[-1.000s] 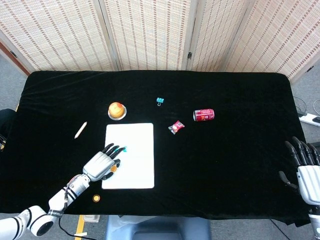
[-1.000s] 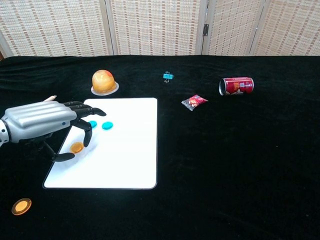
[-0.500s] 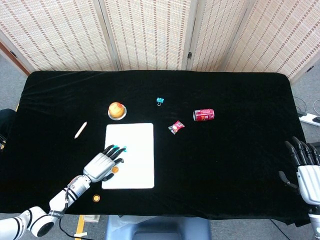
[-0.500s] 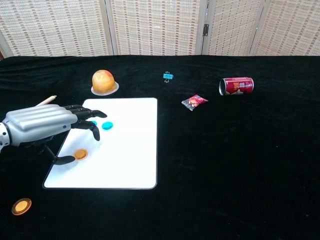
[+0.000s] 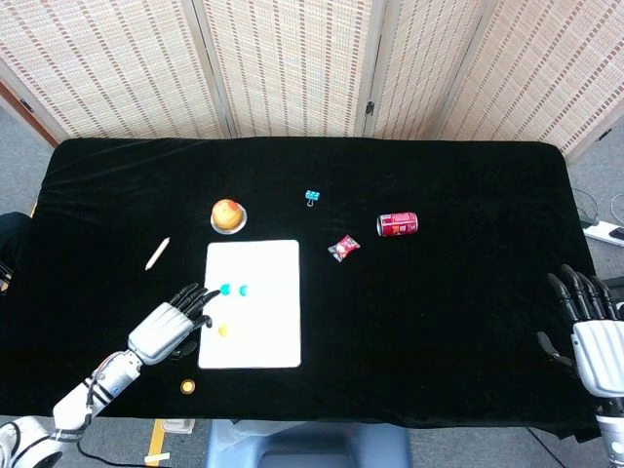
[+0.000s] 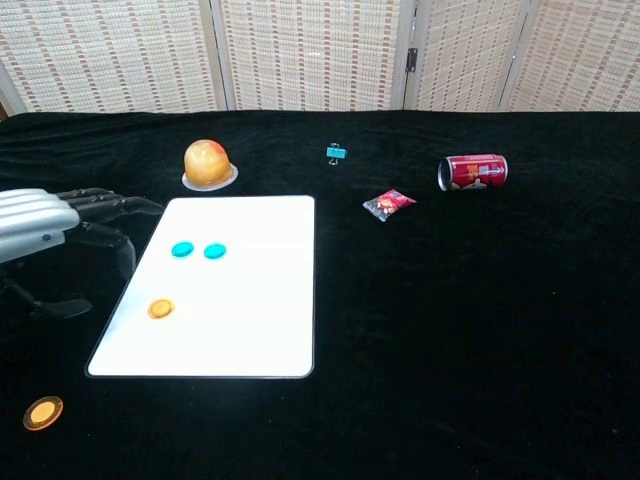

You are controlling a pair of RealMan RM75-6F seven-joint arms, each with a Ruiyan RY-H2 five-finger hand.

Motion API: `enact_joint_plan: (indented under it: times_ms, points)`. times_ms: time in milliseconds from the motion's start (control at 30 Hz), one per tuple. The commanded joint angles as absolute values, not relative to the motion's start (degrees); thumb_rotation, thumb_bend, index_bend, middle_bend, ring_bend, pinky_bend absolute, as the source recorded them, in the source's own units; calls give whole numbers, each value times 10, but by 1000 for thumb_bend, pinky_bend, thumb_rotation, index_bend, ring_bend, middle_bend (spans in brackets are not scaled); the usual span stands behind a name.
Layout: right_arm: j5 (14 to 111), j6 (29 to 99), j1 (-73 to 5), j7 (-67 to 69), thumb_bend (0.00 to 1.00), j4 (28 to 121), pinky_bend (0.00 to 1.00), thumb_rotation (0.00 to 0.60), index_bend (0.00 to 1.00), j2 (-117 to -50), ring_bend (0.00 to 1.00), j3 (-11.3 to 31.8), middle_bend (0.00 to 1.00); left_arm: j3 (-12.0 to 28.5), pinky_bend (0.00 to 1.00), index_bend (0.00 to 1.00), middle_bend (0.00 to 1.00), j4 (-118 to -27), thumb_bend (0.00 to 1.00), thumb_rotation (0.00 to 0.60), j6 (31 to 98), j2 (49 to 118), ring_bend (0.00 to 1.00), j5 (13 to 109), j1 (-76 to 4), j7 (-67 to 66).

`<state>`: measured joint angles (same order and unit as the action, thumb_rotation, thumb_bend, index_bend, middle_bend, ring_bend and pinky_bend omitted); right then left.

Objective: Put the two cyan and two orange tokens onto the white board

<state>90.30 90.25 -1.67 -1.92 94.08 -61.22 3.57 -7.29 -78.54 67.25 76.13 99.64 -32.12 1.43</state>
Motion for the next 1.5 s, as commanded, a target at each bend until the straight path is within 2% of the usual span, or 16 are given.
enact_joint_plan:
  times_ms: [33, 233, 433, 1500]
  points:
    - [905, 903, -17, -21, 357, 942, 40, 600, 0, -613, 34, 34, 32, -103, 0, 417, 27, -776, 401, 600, 705, 742, 0, 1026, -299, 29]
    - [911, 904, -17, -25, 358, 945, 40, 600, 0, -612, 34, 33, 32, -134, 0, 418, 29, -769, 400, 600, 728, 740, 0, 1064, -279, 23]
    - [914, 907, -15, -26, 358, 947, 40, 600, 0, -612, 35, 30, 32, -148, 0, 418, 30, -757, 399, 600, 744, 756, 0, 1086, -263, 21]
    - [916, 910, -12, -21, 358, 941, 40, 600, 0, -614, 33, 28, 32, -150, 0, 435, 32, -737, 399, 600, 717, 795, 0, 1077, -240, -6]
